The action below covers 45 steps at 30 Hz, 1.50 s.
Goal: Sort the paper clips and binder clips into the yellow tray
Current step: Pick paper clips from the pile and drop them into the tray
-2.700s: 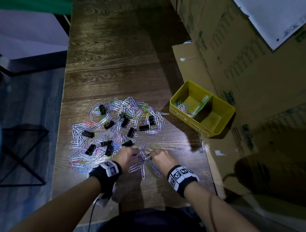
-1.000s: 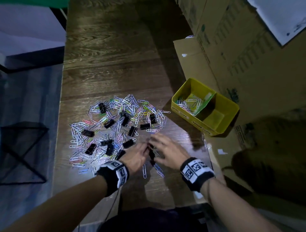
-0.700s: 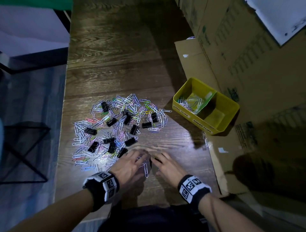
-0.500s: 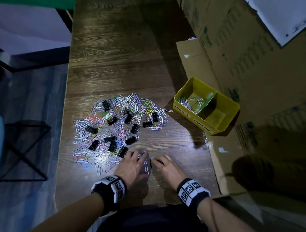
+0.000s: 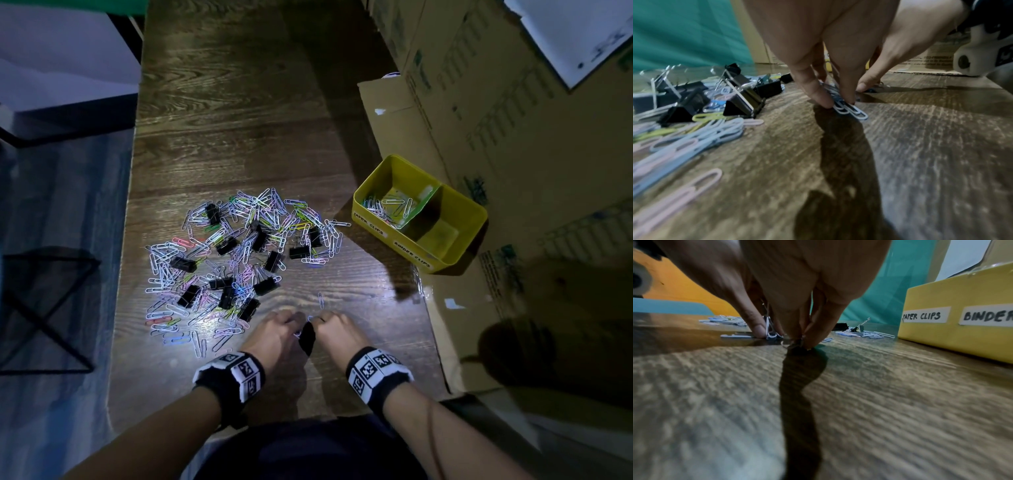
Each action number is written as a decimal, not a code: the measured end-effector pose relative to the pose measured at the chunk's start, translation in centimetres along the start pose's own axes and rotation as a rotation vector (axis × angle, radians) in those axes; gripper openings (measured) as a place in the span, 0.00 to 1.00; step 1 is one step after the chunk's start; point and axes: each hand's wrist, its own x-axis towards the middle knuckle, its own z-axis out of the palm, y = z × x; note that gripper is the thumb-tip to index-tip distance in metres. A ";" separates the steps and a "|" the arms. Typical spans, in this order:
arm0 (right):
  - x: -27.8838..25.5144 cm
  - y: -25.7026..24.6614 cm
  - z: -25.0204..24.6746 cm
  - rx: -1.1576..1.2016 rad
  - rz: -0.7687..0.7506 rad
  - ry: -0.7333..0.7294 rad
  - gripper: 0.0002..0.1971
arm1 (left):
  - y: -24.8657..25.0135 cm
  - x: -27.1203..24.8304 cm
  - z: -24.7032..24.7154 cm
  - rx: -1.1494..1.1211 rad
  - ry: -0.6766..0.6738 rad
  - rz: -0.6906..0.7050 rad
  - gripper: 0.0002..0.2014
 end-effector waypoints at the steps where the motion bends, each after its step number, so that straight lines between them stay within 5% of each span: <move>1: 0.1 -0.2 -0.1 -0.012 0.011 -0.007 0.15 | 0.1 0.1 -0.1 -0.045 -0.012 -0.028 0.15; 6: 0.8 -0.8 -0.1 -0.004 0.066 -0.048 0.13 | 0.2 0.4 -0.3 -0.132 -0.067 -0.146 0.19; 10: 1.1 -0.2 -0.3 0.114 0.122 -0.051 0.12 | 0.1 0.8 -0.1 -0.163 -0.059 -0.224 0.08; 17: 1.2 1.1 -0.4 0.734 0.524 0.159 0.12 | -1.4 1.7 -1.1 -0.385 -0.006 -0.340 0.06; 23: 0.6 2.5 -1.2 1.172 0.613 0.302 0.09 | -1.9 2.0 -2.5 -0.895 -0.041 -0.606 0.09; 31: -1.5 4.7 -8.3 1.508 0.592 0.683 0.11 | 0.1 9.2 -9.6 -1.160 0.001 -0.445 0.08; 37: -1.2 8.1 -14.8 1.391 0.512 0.970 0.10 | 5.0 19.1 -13.2 -1.104 0.154 -0.361 0.10; 40: -0.2 10.4 -16.8 1.192 0.513 1.057 0.08 | 6.4 22.2 -12.8 -0.830 0.173 -0.331 0.08; 43: 1.3 12.5 -17.6 0.955 0.523 0.992 0.10 | 6.9 23.3 -12.4 -0.562 -0.020 -0.230 0.12; 45: 2.4 13.6 -17.6 0.860 0.530 0.885 0.11 | 6.6 23.0 -12.7 -0.605 -0.019 -0.207 0.14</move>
